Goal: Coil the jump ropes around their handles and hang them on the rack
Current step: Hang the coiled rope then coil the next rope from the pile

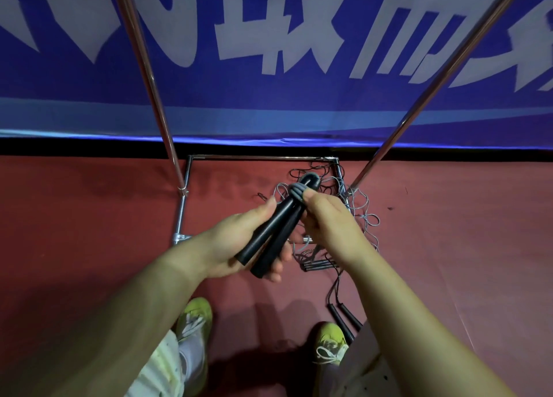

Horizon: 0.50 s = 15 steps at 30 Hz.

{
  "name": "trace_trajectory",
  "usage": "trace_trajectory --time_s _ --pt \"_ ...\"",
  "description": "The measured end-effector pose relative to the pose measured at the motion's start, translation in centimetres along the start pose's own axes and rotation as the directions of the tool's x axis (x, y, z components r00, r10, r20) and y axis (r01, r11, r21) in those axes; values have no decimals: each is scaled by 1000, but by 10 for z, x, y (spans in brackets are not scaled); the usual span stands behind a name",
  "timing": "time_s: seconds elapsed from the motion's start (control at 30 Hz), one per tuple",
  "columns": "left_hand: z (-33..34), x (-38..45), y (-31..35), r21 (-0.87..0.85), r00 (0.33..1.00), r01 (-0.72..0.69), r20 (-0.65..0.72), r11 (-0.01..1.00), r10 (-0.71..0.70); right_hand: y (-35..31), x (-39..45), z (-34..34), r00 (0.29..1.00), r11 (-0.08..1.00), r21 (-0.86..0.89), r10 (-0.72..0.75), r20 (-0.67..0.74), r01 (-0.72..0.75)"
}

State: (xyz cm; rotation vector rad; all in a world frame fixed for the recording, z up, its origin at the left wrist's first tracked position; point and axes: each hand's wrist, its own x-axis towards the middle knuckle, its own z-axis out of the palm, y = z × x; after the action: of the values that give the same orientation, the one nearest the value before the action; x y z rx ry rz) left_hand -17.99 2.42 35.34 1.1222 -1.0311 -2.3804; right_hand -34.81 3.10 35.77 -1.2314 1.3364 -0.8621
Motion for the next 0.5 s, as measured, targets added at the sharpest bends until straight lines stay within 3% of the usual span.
trace_trajectory --time_s 0.1,0.3,0.4,0.5 --pt "11 0 2 -19 998 -57 -8 998 57 0 1 -4 999 996 88 -16 35 13" --pt "15 2 5 348 939 -147 -244 926 241 7 0 -9 978 989 82 106 180 -122" --pt "14 -4 8 342 922 -176 -272 923 277 3 -11 -17 972 987 112 93 214 -119" --pt "17 -16 7 245 917 -207 -288 947 275 -6 -29 -21 993 995 -89 50 106 -41"
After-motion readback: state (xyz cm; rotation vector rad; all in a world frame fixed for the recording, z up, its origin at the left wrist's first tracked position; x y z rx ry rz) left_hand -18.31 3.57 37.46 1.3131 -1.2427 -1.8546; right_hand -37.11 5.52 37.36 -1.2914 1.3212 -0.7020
